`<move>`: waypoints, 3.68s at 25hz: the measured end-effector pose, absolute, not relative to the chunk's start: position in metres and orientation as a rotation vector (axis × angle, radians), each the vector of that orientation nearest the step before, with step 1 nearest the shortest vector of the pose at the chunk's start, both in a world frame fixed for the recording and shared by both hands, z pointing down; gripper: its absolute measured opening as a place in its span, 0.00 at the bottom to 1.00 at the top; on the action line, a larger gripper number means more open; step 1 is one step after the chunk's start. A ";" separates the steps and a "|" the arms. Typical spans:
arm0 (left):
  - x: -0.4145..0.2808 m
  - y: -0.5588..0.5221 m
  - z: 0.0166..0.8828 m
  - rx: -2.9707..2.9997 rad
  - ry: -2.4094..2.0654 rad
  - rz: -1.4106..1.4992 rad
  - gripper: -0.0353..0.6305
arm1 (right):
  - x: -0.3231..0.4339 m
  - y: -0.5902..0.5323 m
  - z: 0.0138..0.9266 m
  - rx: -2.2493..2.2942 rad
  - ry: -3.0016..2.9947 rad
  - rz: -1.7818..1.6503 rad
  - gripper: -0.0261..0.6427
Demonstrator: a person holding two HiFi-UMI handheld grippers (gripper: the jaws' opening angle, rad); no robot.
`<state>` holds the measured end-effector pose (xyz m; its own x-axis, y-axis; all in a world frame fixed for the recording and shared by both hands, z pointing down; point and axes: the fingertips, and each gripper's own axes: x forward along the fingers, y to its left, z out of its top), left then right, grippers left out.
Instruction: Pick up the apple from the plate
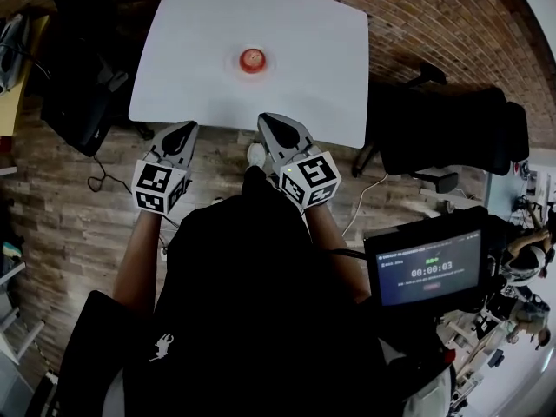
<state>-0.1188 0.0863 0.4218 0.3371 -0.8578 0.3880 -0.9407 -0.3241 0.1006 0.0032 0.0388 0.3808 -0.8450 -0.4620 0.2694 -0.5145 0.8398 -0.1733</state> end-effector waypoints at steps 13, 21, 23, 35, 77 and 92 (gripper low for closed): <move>-0.093 -0.037 0.423 2.232 -1.676 0.412 0.06 | 0.014 -0.087 0.385 0.595 -2.799 0.386 0.04; -0.092 -0.040 0.414 2.231 -1.722 0.411 0.06 | 0.006 -0.081 0.387 0.528 -2.807 0.381 0.04; -0.091 -0.038 0.414 2.224 -1.729 0.415 0.06 | 0.008 -0.080 0.389 0.513 -2.808 0.388 0.04; -0.068 -0.090 0.419 2.169 -1.749 0.450 0.06 | 0.030 -0.145 0.397 0.487 -2.830 0.418 0.04; -0.056 -0.137 0.485 2.423 -1.279 0.495 0.06 | 0.018 -0.139 0.442 0.812 -2.630 0.522 0.04; -0.071 -0.138 0.514 2.406 -1.252 0.541 0.07 | -0.006 -0.140 0.462 0.766 -2.585 0.548 0.04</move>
